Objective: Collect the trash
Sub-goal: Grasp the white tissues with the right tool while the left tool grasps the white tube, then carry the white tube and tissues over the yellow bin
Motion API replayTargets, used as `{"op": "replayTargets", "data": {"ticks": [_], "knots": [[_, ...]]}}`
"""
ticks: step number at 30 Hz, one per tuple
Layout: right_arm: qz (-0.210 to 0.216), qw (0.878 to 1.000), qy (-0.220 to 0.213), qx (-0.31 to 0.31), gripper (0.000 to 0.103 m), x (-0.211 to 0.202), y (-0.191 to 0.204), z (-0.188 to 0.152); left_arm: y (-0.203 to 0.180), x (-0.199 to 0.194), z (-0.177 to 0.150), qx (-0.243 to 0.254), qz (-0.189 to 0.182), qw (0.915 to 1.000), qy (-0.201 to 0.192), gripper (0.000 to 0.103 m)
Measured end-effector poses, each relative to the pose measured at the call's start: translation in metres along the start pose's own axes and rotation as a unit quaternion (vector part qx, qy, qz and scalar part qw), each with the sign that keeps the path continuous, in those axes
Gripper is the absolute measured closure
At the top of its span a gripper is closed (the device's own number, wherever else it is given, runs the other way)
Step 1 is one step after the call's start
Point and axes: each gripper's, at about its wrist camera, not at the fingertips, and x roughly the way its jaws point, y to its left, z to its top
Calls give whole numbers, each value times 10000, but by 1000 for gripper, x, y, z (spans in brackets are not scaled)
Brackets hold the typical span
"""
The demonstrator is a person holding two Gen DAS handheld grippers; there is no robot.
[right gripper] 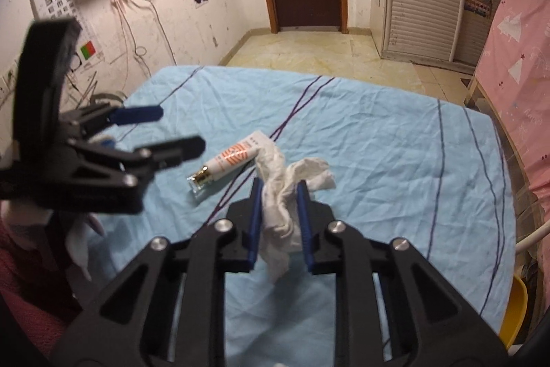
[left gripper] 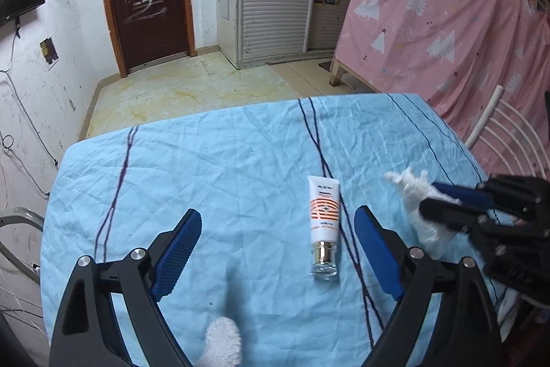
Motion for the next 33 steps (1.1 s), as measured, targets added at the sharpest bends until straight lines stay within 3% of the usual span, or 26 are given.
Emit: {"op": "replayTargets", "data": {"ticks": [11,16,25,27,29,33], "knots": [[84,9984,-393,400,84,-27,-29,-10,-38,26,-4,526,187,9982,237,23],[118,9975,-473,515,84,-31,-40,-15,-46,33,-4,585,188,9975,362,54],[156,9954,-655,679,84,-42,-57,-23,-57,40,-2,593,204,9971,439,69],[156,9949,-695,709,84,-45,-60,-26,-60,41,-2,592,232,9971,422,75],[163,9945,-727,741,84,-48,-64,-29,-62,40,-2,613,288,9969,410,89],[174,9929,-844,817,84,-56,-73,-33,-66,39,-1,615,339,9966,423,90]]}}
